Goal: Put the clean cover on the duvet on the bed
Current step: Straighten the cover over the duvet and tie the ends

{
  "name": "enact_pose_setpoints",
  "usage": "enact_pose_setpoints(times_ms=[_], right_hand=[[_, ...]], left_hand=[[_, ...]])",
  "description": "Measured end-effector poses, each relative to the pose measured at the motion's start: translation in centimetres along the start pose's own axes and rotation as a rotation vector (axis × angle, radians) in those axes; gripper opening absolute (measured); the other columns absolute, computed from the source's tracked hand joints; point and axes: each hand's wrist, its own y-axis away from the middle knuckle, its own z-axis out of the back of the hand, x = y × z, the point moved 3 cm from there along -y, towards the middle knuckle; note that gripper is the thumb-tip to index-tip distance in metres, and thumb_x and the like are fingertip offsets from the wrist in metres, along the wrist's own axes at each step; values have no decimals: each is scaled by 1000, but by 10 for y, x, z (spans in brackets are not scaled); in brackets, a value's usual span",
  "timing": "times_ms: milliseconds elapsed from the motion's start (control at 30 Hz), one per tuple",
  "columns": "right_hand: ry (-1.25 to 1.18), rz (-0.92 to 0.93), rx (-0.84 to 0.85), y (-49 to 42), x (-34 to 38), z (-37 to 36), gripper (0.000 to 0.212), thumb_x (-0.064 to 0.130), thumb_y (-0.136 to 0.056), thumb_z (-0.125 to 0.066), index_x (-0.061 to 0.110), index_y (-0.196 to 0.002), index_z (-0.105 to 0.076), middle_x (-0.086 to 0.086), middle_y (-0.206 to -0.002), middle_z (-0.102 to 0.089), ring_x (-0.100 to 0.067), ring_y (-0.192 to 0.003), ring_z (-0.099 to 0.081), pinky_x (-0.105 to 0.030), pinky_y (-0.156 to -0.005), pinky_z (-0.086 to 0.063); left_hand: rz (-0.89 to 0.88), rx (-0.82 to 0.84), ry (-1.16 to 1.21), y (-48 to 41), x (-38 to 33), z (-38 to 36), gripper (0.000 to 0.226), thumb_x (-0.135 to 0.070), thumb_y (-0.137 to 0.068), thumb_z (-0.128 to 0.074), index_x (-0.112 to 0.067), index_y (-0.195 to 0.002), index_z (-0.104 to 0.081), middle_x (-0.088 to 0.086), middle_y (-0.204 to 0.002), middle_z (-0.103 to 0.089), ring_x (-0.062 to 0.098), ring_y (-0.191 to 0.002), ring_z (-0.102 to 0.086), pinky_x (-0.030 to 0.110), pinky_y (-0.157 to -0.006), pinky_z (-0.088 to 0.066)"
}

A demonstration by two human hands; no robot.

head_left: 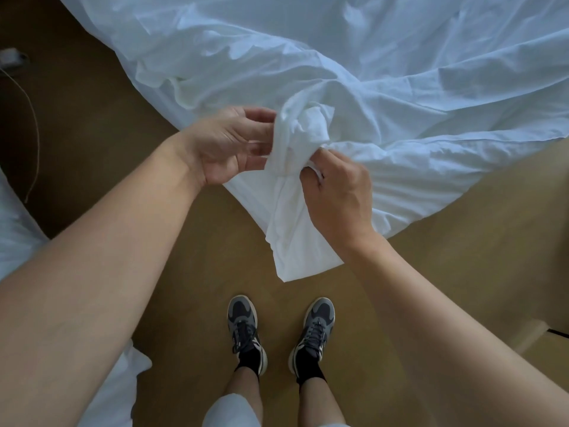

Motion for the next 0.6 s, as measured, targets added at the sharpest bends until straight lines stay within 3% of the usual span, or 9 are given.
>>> enact_pose_setpoints(times_ms=[100,200,333,467,600], right_hand=[[-27,-27,-31,-2,-1,-3,39,-6,-81,-61,13,-62,-32,8,-52,-28,-17,-49,-27,-27,-47,-19],[-46,-43,-11,-2,-5,-4,30,-4,-83,-62,9,-67,-40,8,-52,-33,-18,-48,-31,-27,-46,-23],[-53,-71,15,4,-9,-4,14,3,-86,-68,1,-86,-55,-5,-60,-55,-24,-51,-47,-33,-48,-36],[-129,-157,105,13,-19,-2,25,11,-86,-70,7,-106,-56,-2,-71,-61,-20,-59,-54,-24,-49,-37],[-195,-179,159,14,-22,1,33,13,-83,-75,12,-107,-52,-1,-79,-63,-19,-65,-58,-32,-55,-43]], left_hand=[[35,-48,-173,-2,6,-10,64,-27,-74,-81,4,-126,-61,16,-111,-71,28,-102,-69,35,-88,-61],[19,-37,-198,-5,9,-17,56,-28,-76,-81,4,-119,-66,11,-105,-75,24,-96,-73,27,-75,-61],[-21,80,-356,-5,6,-20,27,-6,-88,-77,-7,-115,-74,8,-108,-77,23,-101,-74,30,-81,-61],[-97,86,-432,2,10,-24,37,3,-87,-75,-16,-118,-74,8,-109,-76,25,-102,-72,38,-85,-60],[-94,57,-444,5,26,-34,36,-2,-84,-77,-21,-114,-74,1,-101,-77,14,-92,-73,32,-79,-59]])
